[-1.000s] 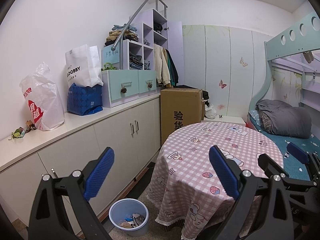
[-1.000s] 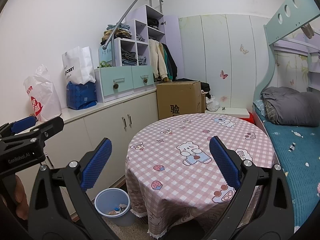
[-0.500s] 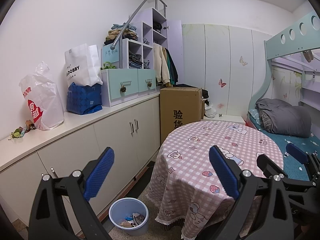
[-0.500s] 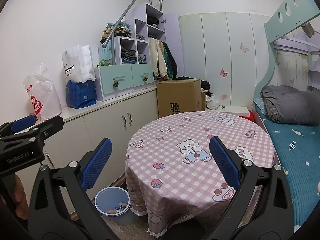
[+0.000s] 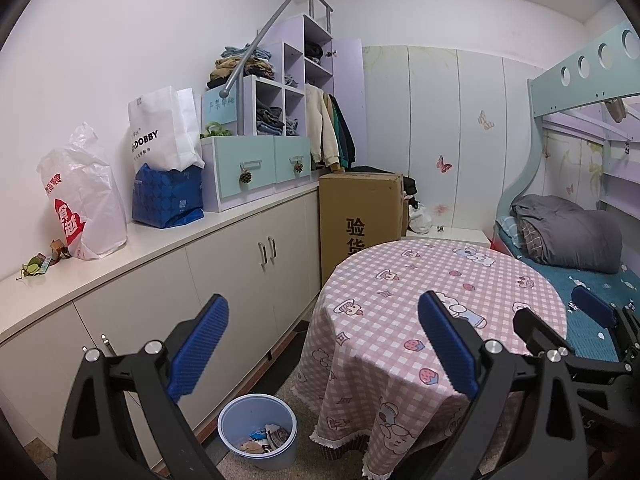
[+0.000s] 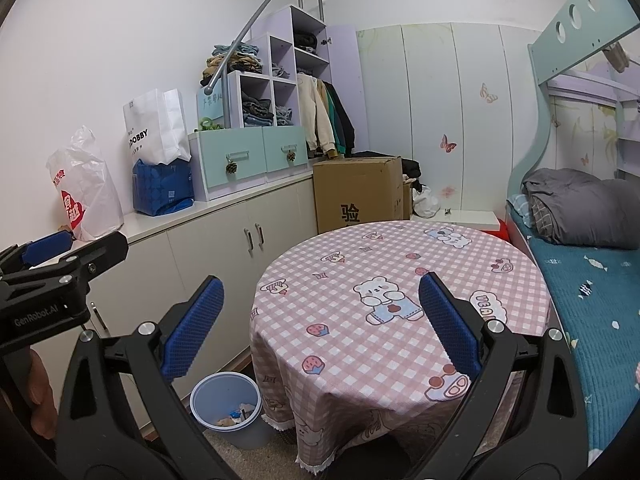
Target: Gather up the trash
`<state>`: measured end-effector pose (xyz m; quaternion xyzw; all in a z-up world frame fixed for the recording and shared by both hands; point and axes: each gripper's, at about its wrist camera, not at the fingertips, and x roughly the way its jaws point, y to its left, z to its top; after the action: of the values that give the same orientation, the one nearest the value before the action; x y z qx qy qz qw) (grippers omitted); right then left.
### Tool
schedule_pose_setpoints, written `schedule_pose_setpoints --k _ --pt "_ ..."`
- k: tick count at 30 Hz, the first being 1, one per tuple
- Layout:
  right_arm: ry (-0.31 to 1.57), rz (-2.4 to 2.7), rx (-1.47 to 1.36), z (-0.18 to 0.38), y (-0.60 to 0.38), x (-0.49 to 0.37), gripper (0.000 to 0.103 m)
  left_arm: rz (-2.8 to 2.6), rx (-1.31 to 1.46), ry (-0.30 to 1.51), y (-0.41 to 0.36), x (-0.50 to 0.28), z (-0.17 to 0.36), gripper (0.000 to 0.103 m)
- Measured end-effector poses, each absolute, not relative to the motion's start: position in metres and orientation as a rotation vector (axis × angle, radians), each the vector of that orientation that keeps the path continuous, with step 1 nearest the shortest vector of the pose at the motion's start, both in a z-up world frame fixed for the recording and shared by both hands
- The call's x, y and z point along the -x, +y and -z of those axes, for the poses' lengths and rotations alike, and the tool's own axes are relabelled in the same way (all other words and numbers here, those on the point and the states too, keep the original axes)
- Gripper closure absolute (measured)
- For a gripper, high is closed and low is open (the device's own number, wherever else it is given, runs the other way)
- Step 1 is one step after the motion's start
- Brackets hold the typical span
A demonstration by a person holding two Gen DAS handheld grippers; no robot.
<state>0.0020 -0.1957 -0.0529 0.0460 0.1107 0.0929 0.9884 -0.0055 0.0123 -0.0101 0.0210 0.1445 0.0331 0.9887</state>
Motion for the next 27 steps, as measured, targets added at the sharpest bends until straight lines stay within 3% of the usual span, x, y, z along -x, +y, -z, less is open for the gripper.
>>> schedule_pose_setpoints --k 27 --pt "0.224 -0.187 -0.093 0.0526 -0.1953 -0.0029 0.007 -0.063 -0.048 0.298 0.0147 0.0027 0.0147 0.009"
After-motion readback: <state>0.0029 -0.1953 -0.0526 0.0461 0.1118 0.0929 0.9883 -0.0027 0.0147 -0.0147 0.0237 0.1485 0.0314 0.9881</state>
